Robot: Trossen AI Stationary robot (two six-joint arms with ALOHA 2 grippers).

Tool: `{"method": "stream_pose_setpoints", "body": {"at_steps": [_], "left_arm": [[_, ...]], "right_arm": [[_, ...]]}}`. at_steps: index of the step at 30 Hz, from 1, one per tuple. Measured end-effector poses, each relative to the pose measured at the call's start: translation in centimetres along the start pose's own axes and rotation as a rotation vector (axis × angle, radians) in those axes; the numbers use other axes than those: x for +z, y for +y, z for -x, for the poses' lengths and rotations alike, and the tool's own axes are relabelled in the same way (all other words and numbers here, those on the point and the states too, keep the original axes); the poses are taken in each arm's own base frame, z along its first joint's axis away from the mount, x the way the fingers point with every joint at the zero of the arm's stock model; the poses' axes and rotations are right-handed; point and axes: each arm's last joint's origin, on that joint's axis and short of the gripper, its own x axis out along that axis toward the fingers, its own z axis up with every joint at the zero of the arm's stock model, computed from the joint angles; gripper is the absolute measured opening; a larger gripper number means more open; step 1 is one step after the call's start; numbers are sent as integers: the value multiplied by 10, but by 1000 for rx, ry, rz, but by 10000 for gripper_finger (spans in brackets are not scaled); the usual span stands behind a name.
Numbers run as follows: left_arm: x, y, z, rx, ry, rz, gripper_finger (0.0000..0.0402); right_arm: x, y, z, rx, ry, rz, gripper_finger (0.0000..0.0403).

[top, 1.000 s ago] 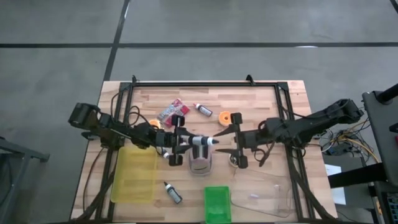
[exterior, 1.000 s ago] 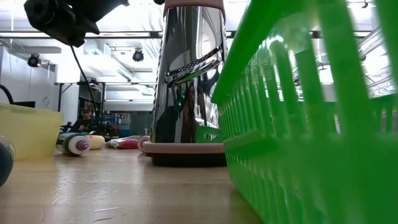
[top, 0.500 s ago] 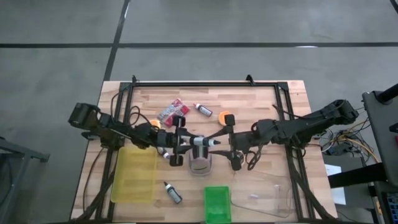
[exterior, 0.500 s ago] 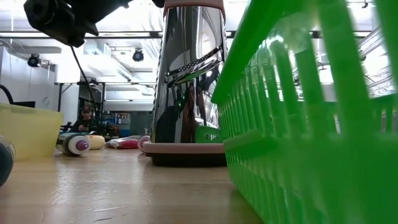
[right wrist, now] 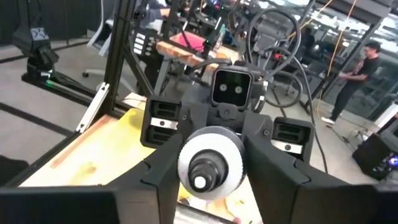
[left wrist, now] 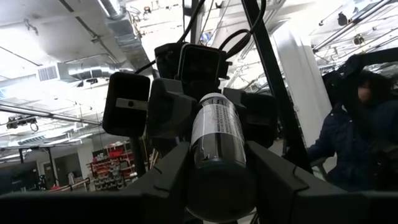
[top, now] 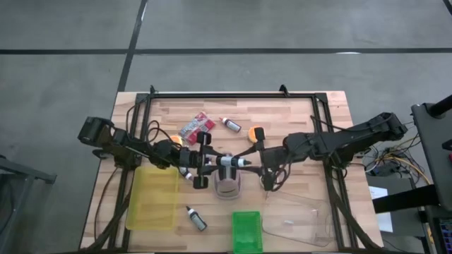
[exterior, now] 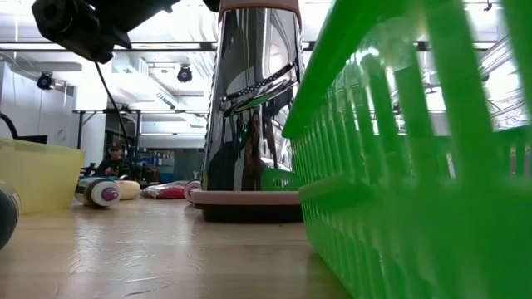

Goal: Pick & Place Food Item
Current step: Put the top black food coloring bottle into the transparent bin

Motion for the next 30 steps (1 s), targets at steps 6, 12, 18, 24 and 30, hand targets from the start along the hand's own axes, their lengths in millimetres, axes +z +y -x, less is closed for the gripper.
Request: {"method": "stream_pose_setpoints", "body": {"at_steps": [6,12,18,24,30], "left_arm": [[0,0,0,2,-1,3,135],[0,0,-1,2,1,3,135],[0,1,-1,3,1,6,134],[-1,1,-1,1,4,2,134],[-1,1,0,1,6,4,134]], "right_arm": [[1,0,1,-7,23,0,134],[-1,-1,1,-26,45,-8,131],[-1,1,1,-27,53,-11,131],[-2,4,1,-43,63,8,130],[-3,4,1,-51,73,5,130]]}}
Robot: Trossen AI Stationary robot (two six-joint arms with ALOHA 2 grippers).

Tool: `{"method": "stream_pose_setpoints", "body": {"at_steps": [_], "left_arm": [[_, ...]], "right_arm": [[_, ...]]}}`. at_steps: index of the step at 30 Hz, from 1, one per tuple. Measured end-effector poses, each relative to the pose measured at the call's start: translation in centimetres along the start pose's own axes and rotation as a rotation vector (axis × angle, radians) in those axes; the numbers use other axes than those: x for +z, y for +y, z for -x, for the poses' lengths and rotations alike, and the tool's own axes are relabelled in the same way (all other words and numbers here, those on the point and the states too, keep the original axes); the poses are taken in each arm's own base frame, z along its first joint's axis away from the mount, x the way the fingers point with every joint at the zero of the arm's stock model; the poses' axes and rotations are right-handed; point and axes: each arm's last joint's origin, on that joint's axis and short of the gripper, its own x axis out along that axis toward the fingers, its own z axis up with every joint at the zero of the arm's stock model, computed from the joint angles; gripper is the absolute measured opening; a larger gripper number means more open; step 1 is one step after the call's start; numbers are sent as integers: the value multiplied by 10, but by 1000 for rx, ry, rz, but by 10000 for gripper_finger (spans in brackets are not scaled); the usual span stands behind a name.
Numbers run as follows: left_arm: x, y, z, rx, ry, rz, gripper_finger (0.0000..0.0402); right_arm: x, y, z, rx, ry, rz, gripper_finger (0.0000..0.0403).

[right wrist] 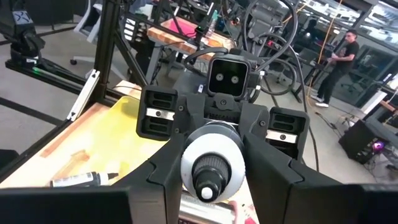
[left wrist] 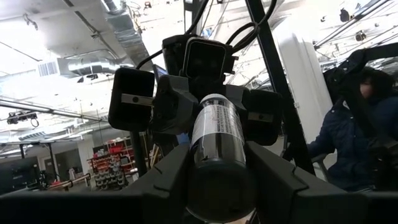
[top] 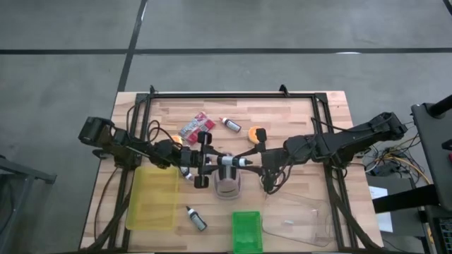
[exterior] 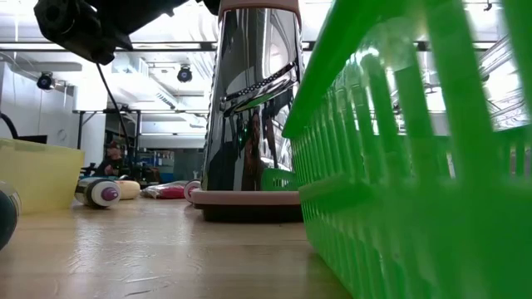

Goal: Pick & Place Food Item
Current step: Put the top black food coloring bottle into the transparent bin

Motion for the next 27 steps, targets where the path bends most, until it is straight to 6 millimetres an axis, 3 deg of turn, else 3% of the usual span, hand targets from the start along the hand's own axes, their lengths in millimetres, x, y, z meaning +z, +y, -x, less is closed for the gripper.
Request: {"method": "stream_pose_setpoints", "body": {"at_steps": [19,24,27], "left_arm": [[1,-1,1,-22,4,29,137],[20,4,2,-17,-30,65,253],[26,5,4,-31,39,80,305]], "right_arm": [[-1,0,0,-15,10,-2,129],[-7,1,-2,-31,55,22,128],[-7,0,-1,-52,60,23,128]]}}
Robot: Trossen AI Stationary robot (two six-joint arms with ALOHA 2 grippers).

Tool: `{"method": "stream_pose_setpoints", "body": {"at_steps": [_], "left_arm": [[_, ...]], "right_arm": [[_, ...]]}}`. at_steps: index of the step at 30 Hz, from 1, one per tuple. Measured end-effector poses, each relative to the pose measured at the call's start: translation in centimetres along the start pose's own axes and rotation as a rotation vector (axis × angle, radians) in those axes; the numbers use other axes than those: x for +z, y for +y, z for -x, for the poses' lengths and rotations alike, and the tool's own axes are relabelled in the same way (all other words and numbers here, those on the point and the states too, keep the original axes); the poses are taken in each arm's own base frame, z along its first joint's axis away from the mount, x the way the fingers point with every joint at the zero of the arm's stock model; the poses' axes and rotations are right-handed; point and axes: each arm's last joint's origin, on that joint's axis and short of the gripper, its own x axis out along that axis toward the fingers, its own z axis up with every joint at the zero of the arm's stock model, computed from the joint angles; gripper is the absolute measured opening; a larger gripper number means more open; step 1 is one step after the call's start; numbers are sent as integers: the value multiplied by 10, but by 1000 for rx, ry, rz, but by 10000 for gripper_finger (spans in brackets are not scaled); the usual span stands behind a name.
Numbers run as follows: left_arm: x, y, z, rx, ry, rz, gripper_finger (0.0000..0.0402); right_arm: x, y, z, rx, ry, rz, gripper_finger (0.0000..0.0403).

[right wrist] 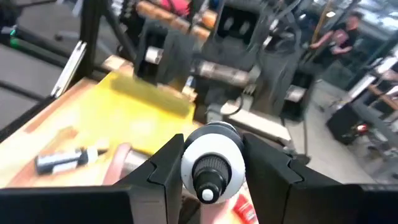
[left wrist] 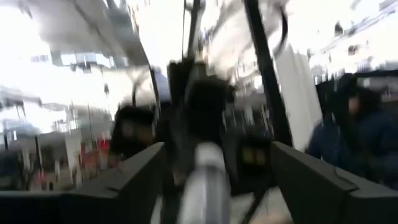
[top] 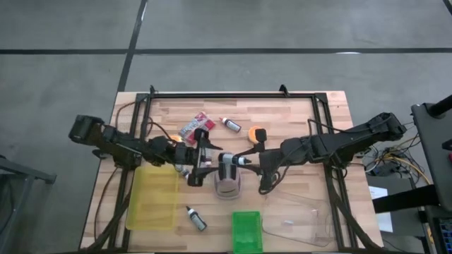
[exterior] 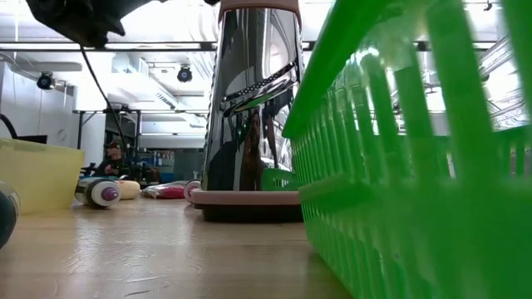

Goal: Pick & Place Food Item
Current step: Put the top black food coloring bottle into the transparent bin

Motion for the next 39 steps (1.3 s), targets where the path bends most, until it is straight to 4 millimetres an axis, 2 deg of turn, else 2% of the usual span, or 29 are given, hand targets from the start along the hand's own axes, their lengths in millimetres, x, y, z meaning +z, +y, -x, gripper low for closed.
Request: {"method": "stream_pose_setpoints", "body": {"at_steps": [4,11,18,21,33,39], "left_arm": [[25,4,7,-2,6,1,327],[50,9,28,17,87,-1,319],[43,10,50,103,272,23,317],[34,8,58,96,367,59,316],[18,-4,75,77,439,77,316],[16,-5,76,78,464,77,315]], "right_arm": [[2,2,3,-38,13,17,128],[14,2,19,-97,83,27,127],[23,8,37,-112,222,-12,127],[21,14,46,-120,304,-33,127],[14,38,76,-42,508,-204,127],[11,55,81,22,559,-299,127]]}}
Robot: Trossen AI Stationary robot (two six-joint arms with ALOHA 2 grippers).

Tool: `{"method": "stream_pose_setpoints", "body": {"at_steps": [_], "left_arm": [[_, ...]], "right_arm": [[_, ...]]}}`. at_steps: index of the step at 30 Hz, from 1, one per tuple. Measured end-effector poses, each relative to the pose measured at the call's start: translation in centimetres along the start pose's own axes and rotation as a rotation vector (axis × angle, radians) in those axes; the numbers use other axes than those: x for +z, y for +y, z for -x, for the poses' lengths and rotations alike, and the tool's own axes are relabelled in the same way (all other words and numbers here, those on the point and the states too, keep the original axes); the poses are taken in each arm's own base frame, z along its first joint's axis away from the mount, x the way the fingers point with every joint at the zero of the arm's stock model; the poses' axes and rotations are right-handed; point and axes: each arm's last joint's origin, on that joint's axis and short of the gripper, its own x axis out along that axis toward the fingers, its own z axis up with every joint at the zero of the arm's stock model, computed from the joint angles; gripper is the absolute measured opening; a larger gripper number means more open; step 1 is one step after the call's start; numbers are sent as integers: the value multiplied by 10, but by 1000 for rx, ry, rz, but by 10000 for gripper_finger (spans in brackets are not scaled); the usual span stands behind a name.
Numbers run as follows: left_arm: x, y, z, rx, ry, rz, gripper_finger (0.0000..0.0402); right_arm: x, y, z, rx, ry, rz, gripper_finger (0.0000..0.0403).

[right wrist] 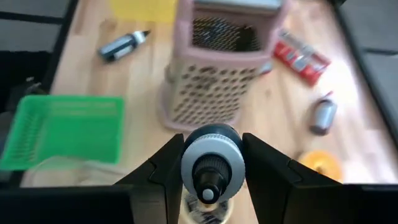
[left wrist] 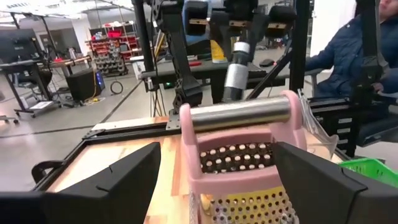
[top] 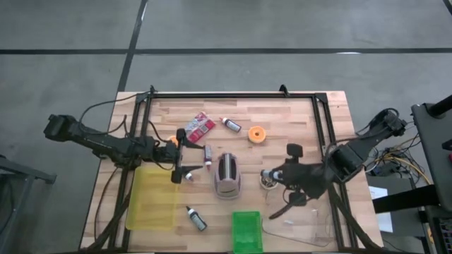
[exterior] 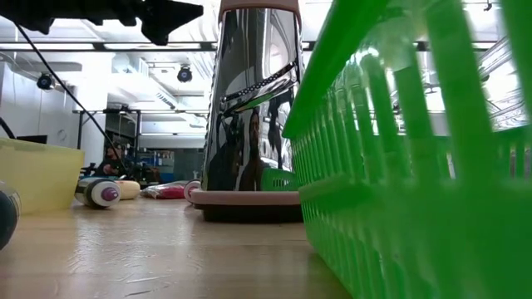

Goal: Pick & Place Food Item
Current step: Put the top black food coloring bottle into the transparent bin

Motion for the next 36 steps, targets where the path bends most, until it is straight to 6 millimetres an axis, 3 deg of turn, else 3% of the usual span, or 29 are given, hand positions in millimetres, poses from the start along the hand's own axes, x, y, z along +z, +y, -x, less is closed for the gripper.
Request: {"method": "stream_pose_setpoints", "body": {"at_steps": [17,36], "left_arm": [[-4,-3,0,-16,43,-5,314],[0,-3,6,-21,26,-3,314]], "right_arm": [[-25,49,-38,151,341,-131,127],[-43,86,-86,112,428,-82,127]]}}
